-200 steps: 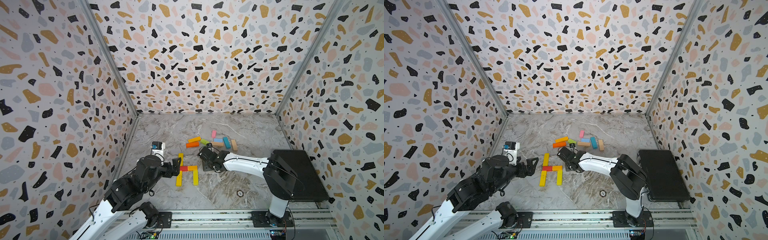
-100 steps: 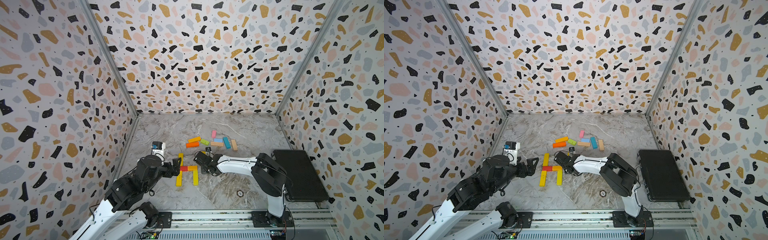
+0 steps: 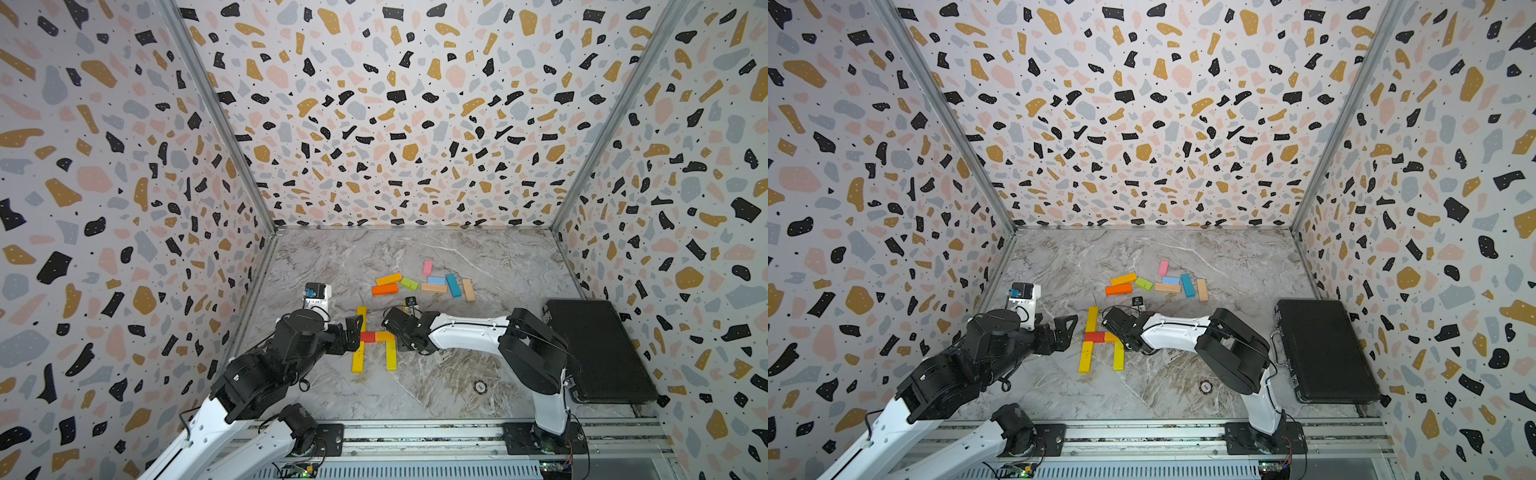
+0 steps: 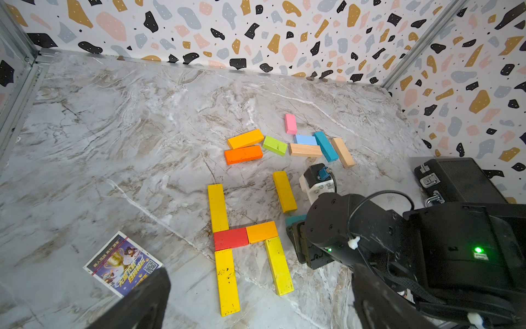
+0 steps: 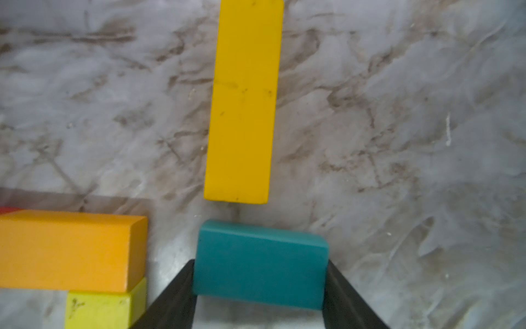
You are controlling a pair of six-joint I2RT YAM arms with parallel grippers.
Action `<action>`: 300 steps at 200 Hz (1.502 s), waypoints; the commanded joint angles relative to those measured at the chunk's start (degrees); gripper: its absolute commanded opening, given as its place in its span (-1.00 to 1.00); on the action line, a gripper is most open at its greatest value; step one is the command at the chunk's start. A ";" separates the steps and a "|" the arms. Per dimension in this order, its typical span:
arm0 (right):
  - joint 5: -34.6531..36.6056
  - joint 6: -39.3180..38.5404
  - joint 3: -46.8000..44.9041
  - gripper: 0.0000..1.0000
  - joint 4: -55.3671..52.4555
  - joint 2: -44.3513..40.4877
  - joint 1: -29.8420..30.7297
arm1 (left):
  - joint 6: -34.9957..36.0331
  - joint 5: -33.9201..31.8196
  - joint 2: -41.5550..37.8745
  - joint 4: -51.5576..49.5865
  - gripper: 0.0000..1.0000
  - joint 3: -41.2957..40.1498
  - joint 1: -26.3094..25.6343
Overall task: Assemble the letter h with building blocks
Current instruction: Assemble the building block at the center of the board.
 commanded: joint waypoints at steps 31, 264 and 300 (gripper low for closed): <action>1.32 0.05 2.17 0.33 -2.00 1.25 0.55 | -0.39 -0.08 -0.14 1.16 0.98 0.56 0.30; 1.27 0.64 1.03 0.58 -0.79 1.98 -1.29 | -0.26 -0.01 -0.45 0.58 0.98 0.65 0.32; 1.65 -0.45 0.47 0.67 0.33 0.92 -1.31 | -0.19 0.09 -0.23 0.64 0.98 0.65 0.32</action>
